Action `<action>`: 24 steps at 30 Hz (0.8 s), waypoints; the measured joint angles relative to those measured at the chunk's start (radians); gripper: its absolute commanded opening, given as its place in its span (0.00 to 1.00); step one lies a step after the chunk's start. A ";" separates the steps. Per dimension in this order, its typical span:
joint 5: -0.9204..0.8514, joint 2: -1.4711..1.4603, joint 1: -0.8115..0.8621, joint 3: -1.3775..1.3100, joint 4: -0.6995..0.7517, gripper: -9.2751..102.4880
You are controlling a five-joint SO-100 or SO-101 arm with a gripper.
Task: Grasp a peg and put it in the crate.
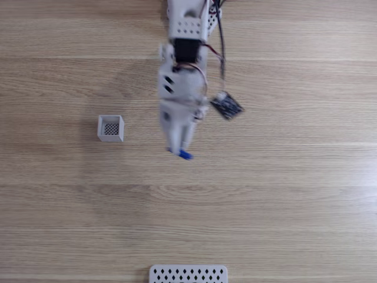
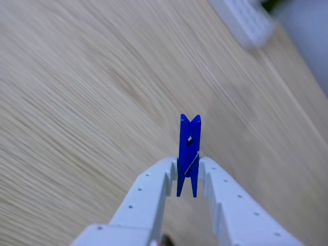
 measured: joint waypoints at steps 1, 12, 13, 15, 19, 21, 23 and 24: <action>0.000 0.035 0.057 0.054 -0.041 0.07; 0.322 0.184 0.342 0.442 -0.448 0.08; 0.397 0.184 0.342 0.459 -0.468 0.08; 0.541 0.184 0.337 0.472 -0.502 0.08; 0.738 0.186 0.336 0.472 -0.540 0.08; 0.787 0.186 0.336 0.472 -0.554 0.08; 0.819 0.186 0.336 0.472 -0.568 0.08; 0.828 0.178 0.336 0.472 -0.575 0.08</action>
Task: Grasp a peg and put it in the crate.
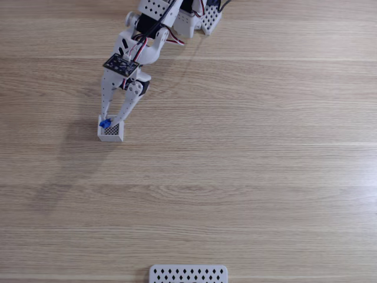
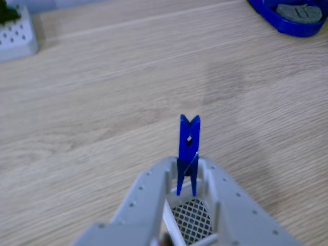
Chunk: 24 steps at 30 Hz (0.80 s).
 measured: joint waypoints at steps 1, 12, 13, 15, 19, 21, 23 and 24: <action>0.008 -0.012 0.000 0.000 -0.006 0.08; 0.018 -0.114 0.034 0.000 -0.021 0.08; 0.018 -0.117 0.040 0.000 -0.021 0.08; 0.018 -0.123 0.055 0.000 -0.021 0.08; 0.018 -0.124 0.074 0.000 -0.021 0.08; 0.018 -0.124 0.075 0.000 -0.021 0.11; 0.018 -0.124 0.075 0.000 -0.021 0.16; 0.018 -0.124 0.075 0.000 -0.021 0.18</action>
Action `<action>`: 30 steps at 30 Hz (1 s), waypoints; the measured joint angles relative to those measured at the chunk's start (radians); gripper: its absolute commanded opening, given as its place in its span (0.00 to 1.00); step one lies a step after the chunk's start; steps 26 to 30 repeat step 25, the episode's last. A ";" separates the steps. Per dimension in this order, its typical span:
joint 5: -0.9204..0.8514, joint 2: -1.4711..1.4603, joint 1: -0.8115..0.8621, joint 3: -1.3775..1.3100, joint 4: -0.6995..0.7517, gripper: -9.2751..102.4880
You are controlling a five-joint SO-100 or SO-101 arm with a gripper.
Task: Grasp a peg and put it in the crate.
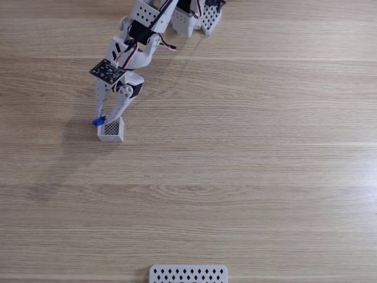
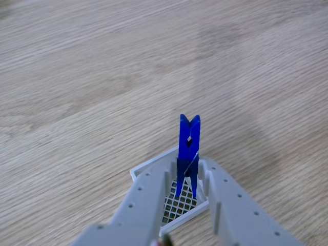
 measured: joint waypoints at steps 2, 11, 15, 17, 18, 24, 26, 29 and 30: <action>0.000 0.000 0.000 0.000 0.000 0.21; 0.000 0.000 0.000 0.000 0.000 0.15; 0.000 0.000 0.000 0.000 0.000 0.06; 0.000 0.000 0.000 0.000 0.000 0.07; 0.000 0.000 0.000 0.000 0.000 0.08; 0.000 0.000 0.000 0.000 0.000 0.07; 0.000 0.000 0.000 0.000 0.000 0.07; 0.000 0.000 0.000 0.000 0.000 0.07; 0.000 0.000 0.000 0.000 0.000 0.07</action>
